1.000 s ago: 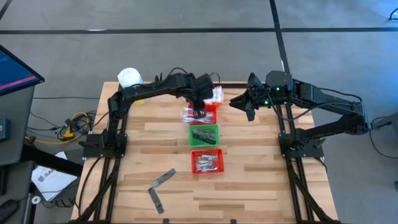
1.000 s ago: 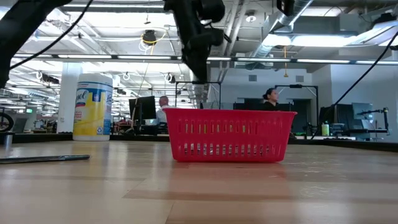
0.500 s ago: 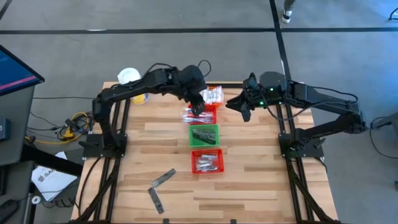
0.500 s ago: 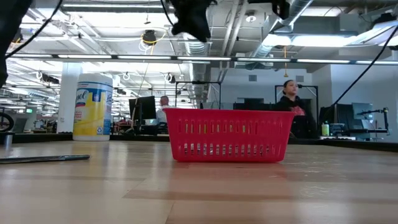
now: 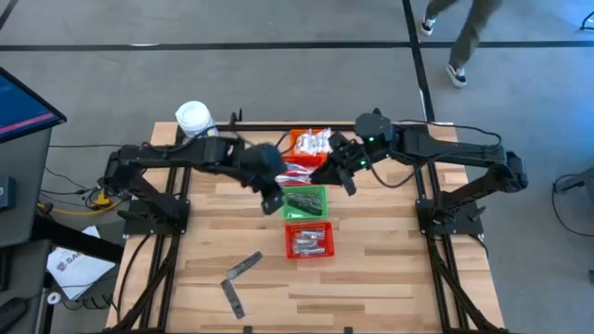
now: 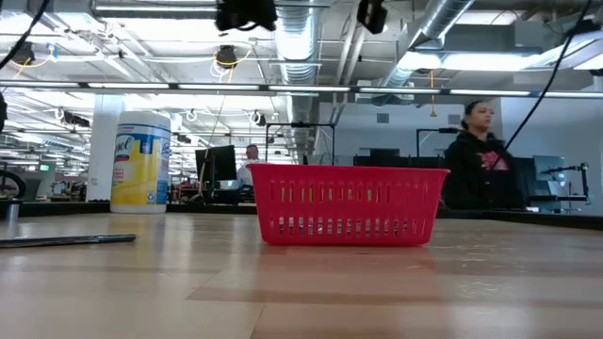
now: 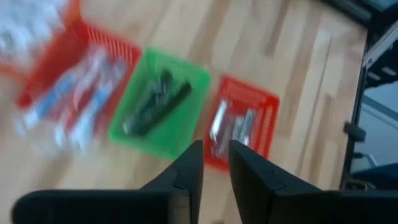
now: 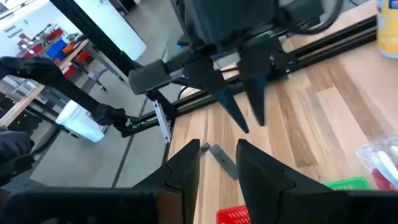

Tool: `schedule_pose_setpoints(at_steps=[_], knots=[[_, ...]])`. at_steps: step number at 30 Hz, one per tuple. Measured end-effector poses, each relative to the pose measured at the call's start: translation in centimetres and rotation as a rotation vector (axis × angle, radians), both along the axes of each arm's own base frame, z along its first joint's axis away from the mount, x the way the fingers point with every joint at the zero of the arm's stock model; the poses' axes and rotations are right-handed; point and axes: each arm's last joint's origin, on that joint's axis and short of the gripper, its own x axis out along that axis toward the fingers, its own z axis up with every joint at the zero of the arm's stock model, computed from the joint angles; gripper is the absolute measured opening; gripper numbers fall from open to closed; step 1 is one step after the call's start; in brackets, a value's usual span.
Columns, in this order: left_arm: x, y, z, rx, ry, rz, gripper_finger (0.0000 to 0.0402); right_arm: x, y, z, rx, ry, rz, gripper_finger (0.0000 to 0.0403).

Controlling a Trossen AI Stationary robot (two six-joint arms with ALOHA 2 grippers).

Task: Pick & Place Travel size toiletries
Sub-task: Put the black comb into the green basket

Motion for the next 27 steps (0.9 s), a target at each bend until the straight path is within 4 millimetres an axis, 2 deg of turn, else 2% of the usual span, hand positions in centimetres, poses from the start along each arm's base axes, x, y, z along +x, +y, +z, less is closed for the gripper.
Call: schedule_pose_setpoints(at_steps=[9, 18, 23, 27], knots=[[-4.5, -3.6, -3.9, -0.117, 0.015, 0.036, 0.0004, 3.0, 0.9, -3.0, 0.016, 0.084, 0.044, 0.0098], [-7.5, -7.6, -7.9, -0.233, -0.007, 0.009, 0.0001, 5.8, 3.6, -5.1, 0.109, 0.105, 0.088, 0.0091], [-8.6, -10.3, -11.2, -0.287, 0.041, -0.022, 0.0001, 6.8, 5.6, -5.5, 0.146, 0.083, 0.116, 0.0059], [-9.6, -12.2, -13.4, -0.320, 0.100, -0.062, 0.0001, 6.8, 6.9, -5.4, 0.105, 0.064, 0.085, 0.0013]])
